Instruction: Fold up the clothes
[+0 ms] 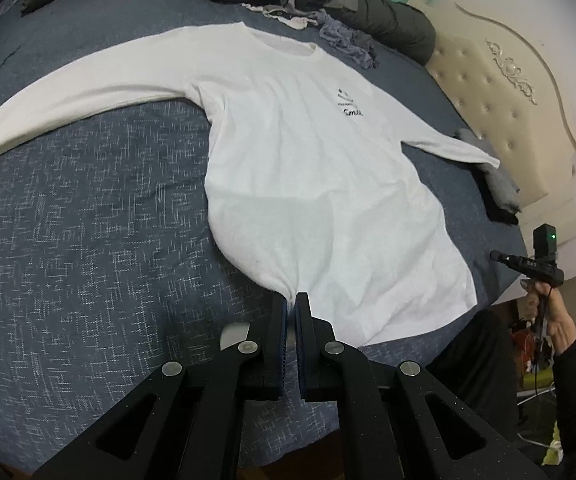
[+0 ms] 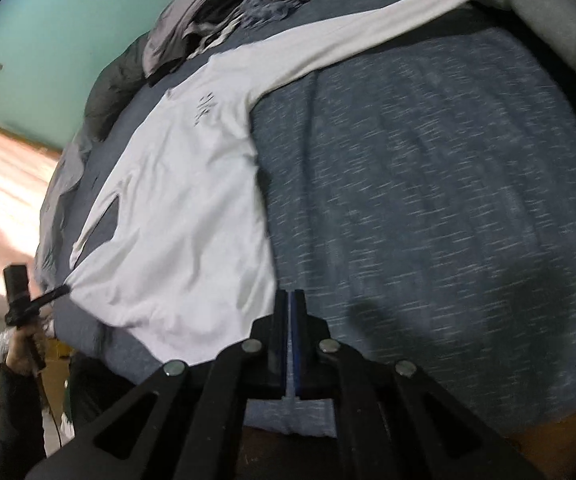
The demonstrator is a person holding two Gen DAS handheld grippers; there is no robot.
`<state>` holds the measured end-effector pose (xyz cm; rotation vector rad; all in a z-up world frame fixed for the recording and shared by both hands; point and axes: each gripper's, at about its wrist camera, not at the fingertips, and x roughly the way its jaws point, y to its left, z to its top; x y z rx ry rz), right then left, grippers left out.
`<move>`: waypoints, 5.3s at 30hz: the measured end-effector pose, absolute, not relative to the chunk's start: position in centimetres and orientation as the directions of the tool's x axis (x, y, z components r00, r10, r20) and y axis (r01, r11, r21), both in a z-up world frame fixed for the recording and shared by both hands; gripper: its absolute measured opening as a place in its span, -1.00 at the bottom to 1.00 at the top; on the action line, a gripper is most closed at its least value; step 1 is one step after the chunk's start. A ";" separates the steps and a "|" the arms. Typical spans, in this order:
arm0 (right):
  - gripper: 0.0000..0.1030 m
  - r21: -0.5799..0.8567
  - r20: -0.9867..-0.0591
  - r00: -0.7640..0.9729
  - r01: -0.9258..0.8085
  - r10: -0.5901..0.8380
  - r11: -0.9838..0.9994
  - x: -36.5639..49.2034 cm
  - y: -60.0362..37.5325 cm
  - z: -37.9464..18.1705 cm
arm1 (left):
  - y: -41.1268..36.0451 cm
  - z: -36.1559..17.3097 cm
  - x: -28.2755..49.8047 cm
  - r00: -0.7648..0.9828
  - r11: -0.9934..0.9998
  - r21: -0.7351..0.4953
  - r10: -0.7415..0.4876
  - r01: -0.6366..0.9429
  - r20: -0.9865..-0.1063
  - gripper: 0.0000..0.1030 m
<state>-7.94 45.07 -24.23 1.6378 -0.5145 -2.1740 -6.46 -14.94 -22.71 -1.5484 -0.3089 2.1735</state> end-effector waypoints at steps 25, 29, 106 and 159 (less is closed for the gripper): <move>-0.90 0.281 -0.946 -0.085 0.256 -0.311 -0.925 -7.4 38.5 -28.1 | -17.3 -22.2 -6.2 -0.293 -0.883 -0.438 0.470 -0.172 -0.833 -0.27; -0.91 0.314 -0.926 -0.140 0.235 -0.352 -0.920 -7.0 40.4 -26.2 | -17.8 -23.1 -6.1 -0.259 -0.881 -0.442 0.472 -0.168 -0.843 -0.19; -0.94 0.350 -0.884 -0.266 0.165 -0.384 -0.922 -6.4 43.9 -24.3 | -12.9 -25.3 -3.9 -0.083 -0.892 -0.370 0.402 -0.261 -0.912 -0.85; -0.94 0.416 -0.870 -0.197 0.198 -0.452 -0.888 -6.3 41.0 -23.0 | -12.6 -23.9 -3.2 -0.050 -0.877 -0.398 0.426 -0.269 -0.904 -0.94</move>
